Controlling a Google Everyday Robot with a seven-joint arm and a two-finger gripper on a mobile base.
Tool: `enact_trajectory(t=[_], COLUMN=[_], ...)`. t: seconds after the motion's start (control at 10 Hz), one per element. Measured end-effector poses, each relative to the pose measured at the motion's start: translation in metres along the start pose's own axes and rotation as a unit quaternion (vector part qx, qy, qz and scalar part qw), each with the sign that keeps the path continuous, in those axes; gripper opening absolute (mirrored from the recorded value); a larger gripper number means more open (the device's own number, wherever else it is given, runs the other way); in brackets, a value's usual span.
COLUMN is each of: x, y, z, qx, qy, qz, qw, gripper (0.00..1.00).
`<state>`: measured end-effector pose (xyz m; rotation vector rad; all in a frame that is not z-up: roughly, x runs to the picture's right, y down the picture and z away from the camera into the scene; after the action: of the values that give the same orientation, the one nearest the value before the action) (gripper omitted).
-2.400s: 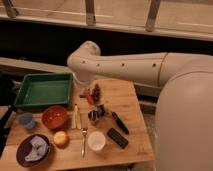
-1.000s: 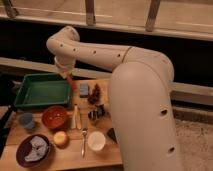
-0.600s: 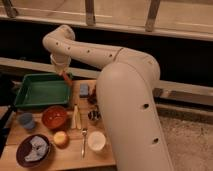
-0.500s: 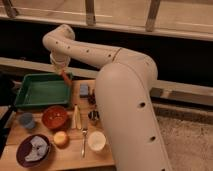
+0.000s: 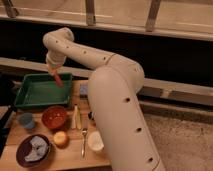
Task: Place pepper in tray
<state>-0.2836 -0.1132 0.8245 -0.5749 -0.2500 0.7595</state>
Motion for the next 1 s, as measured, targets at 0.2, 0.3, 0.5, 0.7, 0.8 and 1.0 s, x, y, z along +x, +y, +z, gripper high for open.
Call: enact_trajectory(t=[0.2,0.3,0.5,0.7,0.8,1.0], x=[-0.017,-0.02,-0.017,-0.019,-0.02,-0.018], y=[0.023,0.031,0.032,0.036,0.038,0.035], z=[0.018,0.024,0.03,0.031,0.031,0.03], qx=[-0.041,-0.055,-0.09,-0.098,-0.099,-0.098], qy=[-0.018,-0.025,-0.05,-0.055,-0.055,-0.055], qz=[-0.016,-0.021,-0.028,-0.031,-0.032,-0.03], qw=[0.9989,0.9979,0.9943,0.9932,0.993,0.9932], gripper=[0.0,0.0,0.03,0.03,0.03,0.03])
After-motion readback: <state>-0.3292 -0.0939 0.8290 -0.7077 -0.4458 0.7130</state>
